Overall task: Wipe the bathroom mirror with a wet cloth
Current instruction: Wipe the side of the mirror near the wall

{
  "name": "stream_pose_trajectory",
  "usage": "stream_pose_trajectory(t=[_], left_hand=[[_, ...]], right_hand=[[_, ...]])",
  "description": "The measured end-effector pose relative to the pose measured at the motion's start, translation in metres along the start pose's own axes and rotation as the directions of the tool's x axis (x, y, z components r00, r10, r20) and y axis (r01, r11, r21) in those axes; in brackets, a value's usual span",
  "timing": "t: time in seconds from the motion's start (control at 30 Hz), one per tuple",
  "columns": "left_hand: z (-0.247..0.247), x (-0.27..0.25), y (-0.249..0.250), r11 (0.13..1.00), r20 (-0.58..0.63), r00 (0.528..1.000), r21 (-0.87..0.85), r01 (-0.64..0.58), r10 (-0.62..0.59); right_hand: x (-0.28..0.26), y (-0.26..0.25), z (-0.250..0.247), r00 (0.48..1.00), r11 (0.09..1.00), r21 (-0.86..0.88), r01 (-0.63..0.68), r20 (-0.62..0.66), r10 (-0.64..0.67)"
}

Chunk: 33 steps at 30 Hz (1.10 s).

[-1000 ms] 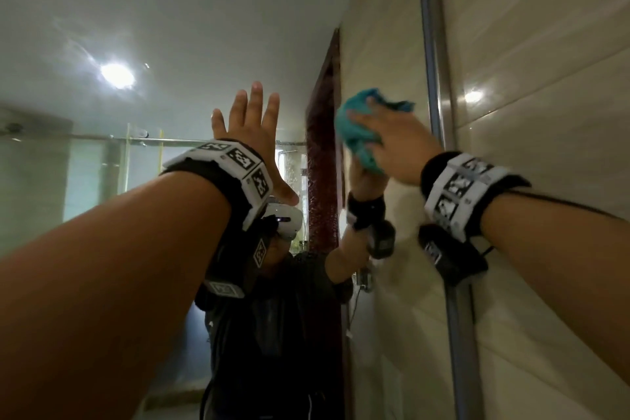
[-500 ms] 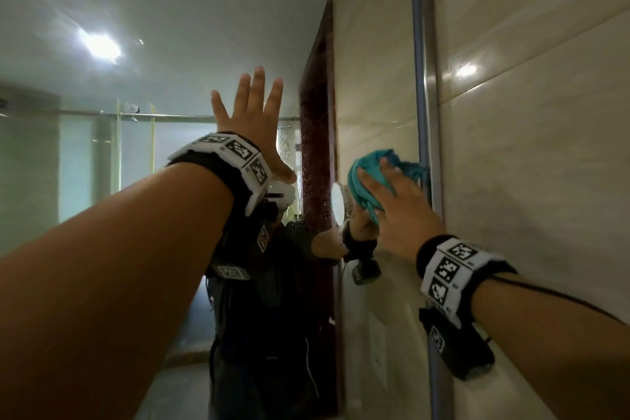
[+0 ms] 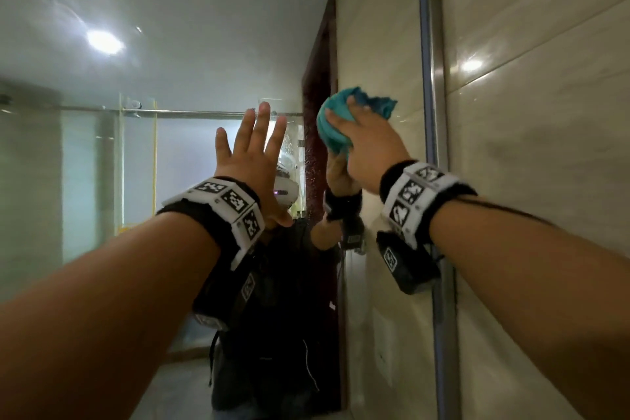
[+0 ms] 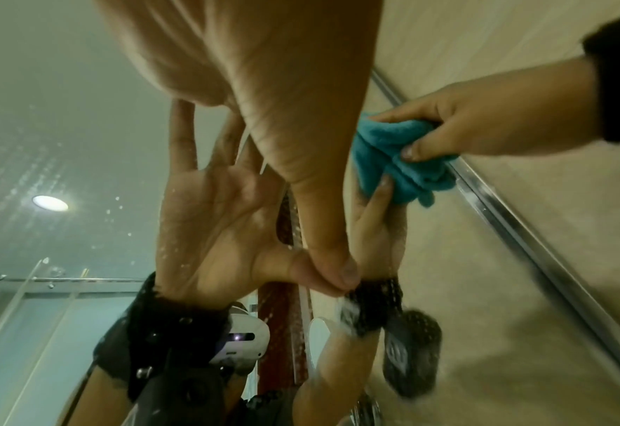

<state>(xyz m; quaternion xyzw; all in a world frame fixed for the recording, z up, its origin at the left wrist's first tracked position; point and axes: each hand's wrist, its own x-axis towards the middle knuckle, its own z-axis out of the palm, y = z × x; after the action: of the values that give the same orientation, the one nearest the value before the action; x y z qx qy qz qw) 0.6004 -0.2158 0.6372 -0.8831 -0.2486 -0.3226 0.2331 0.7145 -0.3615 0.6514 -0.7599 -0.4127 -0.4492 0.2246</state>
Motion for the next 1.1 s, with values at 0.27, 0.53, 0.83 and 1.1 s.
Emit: stream_pose_trajectory(t=[0.27, 0.53, 0.83, 1.1], left_hand=[[-0.007, -0.002, 0.003, 1.000, 0.035, 0.999, 0.024, 0.014, -0.015], [-0.005, -0.005, 0.003, 1.000, 0.013, 1.000, 0.018, 0.008, -0.008], [-0.002, -0.003, 0.001, 1.000, 0.006, 1.000, 0.016, 0.008, -0.008], [0.005, 0.000, -0.002, 1.000, -0.035, 0.999, 0.006, -0.009, 0.009]], right_hand=[[-0.030, -0.004, 0.012, 0.969, 0.980, 0.017, 0.200, 0.144, -0.201], [-0.064, -0.043, 0.021, 0.983, 0.992, 0.041, 0.123, 0.134, -0.128], [0.036, -0.033, -0.017, 0.994, 0.998, -0.064, 0.028, 0.109, -0.021], [0.013, -0.044, 0.008, 0.996, 0.996, -0.030, 0.085, -0.030, -0.086]])
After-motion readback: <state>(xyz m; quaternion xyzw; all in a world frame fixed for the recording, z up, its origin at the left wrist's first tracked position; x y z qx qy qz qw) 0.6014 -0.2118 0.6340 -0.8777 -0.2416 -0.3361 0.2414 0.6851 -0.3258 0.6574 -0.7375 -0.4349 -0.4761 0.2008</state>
